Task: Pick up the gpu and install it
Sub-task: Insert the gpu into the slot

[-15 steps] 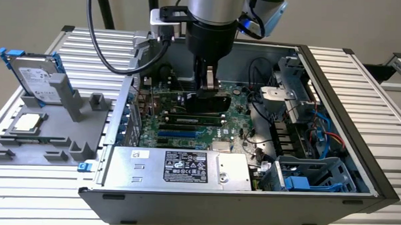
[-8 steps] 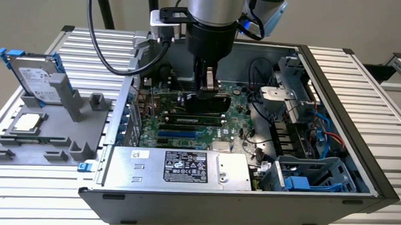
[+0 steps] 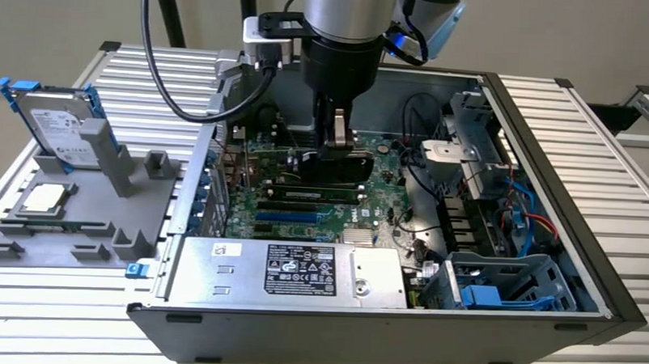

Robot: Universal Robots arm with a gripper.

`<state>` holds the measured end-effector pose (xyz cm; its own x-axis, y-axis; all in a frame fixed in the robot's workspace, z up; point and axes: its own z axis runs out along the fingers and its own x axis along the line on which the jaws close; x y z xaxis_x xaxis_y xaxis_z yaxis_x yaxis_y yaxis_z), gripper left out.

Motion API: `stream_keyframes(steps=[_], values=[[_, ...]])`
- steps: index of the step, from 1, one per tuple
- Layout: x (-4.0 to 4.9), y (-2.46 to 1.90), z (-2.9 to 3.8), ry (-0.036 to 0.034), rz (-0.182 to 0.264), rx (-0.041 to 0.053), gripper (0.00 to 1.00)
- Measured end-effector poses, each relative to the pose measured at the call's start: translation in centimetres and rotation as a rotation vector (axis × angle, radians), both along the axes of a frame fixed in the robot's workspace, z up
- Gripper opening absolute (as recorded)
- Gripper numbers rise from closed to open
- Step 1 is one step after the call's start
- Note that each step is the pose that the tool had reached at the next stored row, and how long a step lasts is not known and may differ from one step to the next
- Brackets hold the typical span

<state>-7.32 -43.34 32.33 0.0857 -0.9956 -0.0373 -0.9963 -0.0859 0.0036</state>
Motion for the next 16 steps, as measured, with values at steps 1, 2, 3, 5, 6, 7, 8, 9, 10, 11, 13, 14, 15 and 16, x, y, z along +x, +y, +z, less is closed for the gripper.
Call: stream_keyframes(steps=[1,2,3,5,6,7,8,9,10,11,13,14,15,16], values=[[0.0,0.0,0.0,0.0,0.0,0.0001,0.0],[0.0,0.0,0.0,0.0,0.0,0.0,0.0],[0.0,0.0,-0.01,0.0005,0.0,0.0001,0.0],[-0.01,0.0,-0.01,0.0021,0.0,0.0,0.0],[-0.01,0.0,0.0,0.0028,0.0,0.0,0.0],[0.0,0.0,-0.01,0.0036,0.0,0.0,0.0],[0.0,0.0,0.0,0.0044,0.0,0.0,0.0],[0.0,0.0,0.0,0.0049,0.0,-0.0001,0.0],[0.0,0.0,-0.01,0.0048,0.0,0.0,0.0],[0.0,0.0,-0.01,0.0049,0.0,-0.0001,0.0],[0.0,0.01,-0.06,0.0049,-0.001,0.0001,0.0],[0.0,0.0,-0.16,0.0048,-0.008,0.0004,0.0],[0.0,0.0,-0.3,0.0048,-0.016,0.0001,0.0],[-0.01,0.0,-0.47,0.0049,-0.027,-0.0002,0.0]])
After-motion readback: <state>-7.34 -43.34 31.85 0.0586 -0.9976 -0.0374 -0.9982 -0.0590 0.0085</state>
